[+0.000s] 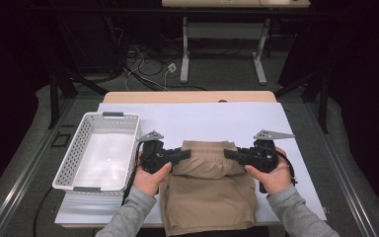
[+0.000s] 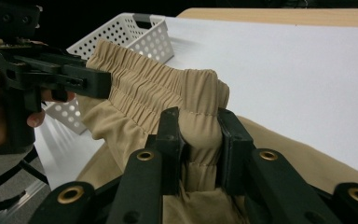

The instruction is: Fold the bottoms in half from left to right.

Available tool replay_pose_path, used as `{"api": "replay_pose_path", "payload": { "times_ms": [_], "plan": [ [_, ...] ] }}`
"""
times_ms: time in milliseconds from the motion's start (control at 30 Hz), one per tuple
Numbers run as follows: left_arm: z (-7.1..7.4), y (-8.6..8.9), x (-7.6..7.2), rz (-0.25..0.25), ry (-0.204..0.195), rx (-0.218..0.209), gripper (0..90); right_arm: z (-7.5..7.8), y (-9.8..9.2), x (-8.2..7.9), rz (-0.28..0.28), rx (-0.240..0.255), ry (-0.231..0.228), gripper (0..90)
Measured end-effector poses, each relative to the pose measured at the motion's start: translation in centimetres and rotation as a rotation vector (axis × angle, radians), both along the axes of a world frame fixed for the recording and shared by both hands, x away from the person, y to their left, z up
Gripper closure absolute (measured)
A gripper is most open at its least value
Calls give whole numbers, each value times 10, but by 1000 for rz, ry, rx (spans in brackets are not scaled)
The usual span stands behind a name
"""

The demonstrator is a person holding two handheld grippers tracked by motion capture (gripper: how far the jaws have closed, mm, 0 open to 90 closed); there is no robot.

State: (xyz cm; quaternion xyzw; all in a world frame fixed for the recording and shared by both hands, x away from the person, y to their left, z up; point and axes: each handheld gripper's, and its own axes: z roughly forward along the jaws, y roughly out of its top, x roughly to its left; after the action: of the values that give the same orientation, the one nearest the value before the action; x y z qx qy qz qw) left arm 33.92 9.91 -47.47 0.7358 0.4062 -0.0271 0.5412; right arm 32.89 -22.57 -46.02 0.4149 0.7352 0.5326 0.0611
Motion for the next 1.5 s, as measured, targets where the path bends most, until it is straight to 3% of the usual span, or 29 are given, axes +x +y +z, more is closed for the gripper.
{"api": "replay_pose_path", "payload": {
  "times_ms": [333, 467, 667, 933, 1167, 1333, 1500],
  "plan": [
    [-20, -4, -14, -11, 10, 4, 717, -24, -3, -15, -2, -8, 0, 732],
    [-29, -5, -18, -17, -2, 25, 715, -34, -4, -20, 4, -13, -22, 731],
    [-47, -6, -23, -16, 10, 41, 708, -49, -2, -26, 17, -71, -69, 727],
    [-61, -9, -26, -20, 28, 61, 701, -65, -3, -30, 16, -66, -35, 727],
    [-59, -9, -30, -25, 32, 79, 685, -68, -4, -34, 23, -58, -38, 726],
    [-54, -9, -29, 6, 27, 114, 581, -68, -5, -36, 23, -56, -44, 726],
    [-45, -4, -27, 34, 35, 109, 489, -68, -5, -35, 22, -51, -43, 726]
  ]
}}
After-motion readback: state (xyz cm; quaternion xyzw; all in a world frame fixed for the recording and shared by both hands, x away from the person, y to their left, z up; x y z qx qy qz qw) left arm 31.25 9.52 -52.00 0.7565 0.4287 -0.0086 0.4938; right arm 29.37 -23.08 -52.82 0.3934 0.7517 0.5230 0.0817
